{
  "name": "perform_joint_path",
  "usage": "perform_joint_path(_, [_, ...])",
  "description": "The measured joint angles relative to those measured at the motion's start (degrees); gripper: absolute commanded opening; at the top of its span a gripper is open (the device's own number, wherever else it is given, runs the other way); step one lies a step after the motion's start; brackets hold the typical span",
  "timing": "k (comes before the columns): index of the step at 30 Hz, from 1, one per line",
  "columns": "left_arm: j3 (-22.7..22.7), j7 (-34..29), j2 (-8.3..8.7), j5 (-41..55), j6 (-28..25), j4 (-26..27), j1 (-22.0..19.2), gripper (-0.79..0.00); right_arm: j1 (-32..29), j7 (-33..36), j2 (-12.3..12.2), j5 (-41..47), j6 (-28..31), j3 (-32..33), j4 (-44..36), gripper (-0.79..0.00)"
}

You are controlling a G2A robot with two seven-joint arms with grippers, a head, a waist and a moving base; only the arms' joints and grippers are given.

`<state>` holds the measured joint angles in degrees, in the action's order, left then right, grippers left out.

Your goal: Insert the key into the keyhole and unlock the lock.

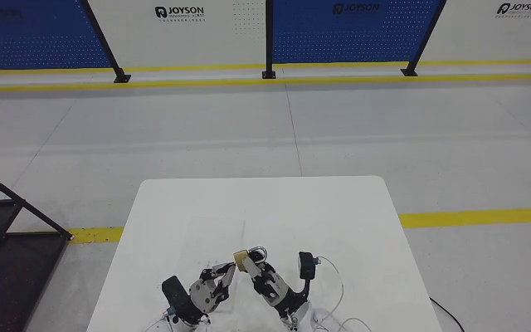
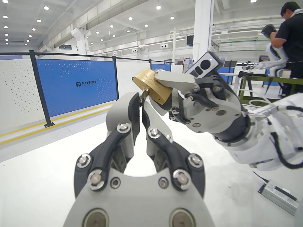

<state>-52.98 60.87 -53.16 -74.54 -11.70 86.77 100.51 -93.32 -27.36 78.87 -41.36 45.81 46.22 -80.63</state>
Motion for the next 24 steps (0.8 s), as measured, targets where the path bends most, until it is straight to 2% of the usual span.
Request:
perform_joint_path(1, [0.0, 0.0, -0.06, 0.3, -0.2, 0.0, 0.0, -0.062, 0.0, 0.0, 0.0, 0.0, 0.0, 0.0, 0.0, -0.785])
perform_joint_path(2, [-0.1, 0.1, -0.14, 0.9, -1.0, 0.0, 0.1, 0.000, 0.0, -0.1, 0.0, 0.0, 0.0, 0.1, 0.0, -0.785])
perform_joint_path(7, [-0.9, 0.1, -0.07, 3.2, -6.0, 0.3, 0.4, 0.000, -0.2, -1.3, -0.1, -0.9, -0.8, 1.0, -0.2, -0.785])
perform_joint_path(10, [-2.2, 0.2, 0.35, 4.8, -10.8, 0.8, 1.2, 0.000, -0.7, -2.0, -0.4, -2.0, -1.5, 2.4, -0.7, -0.785])
perform_joint_path(13, [-4.4, -0.5, 1.18, 6.8, -18.0, 1.2, 2.3, 0.000, -1.3, -0.7, -1.0, -2.2, -1.8, 4.2, -0.9, -0.785])
perform_joint_path(16, [-8.0, -3.1, 2.45, 9.8, -27.4, 1.0, 3.6, 0.000, -1.1, 5.2, -1.5, -0.4, -3.6, 5.3, -0.1, -0.785])
perform_joint_path(20, [-14.4, -9.7, 4.52, 12.4, -39.3, 0.0, 5.4, 0.000, 1.4, 19.6, -1.7, 4.3, -7.6, 3.9, 1.7, -0.785])
perform_joint_path(22, [-17.0, -12.9, 5.23, 12.9, -42.3, -0.5, 6.2, 0.000, 2.9, 25.6, -1.5, 5.8, -9.6, 2.6, 2.6, -0.785])
perform_joint_path(24, [-19.5, -15.8, 5.73, 13.6, -42.2, -0.5, 7.4, 0.000, 4.4, 30.3, -1.1, 6.9, -12.2, 1.2, 3.4, -0.785])
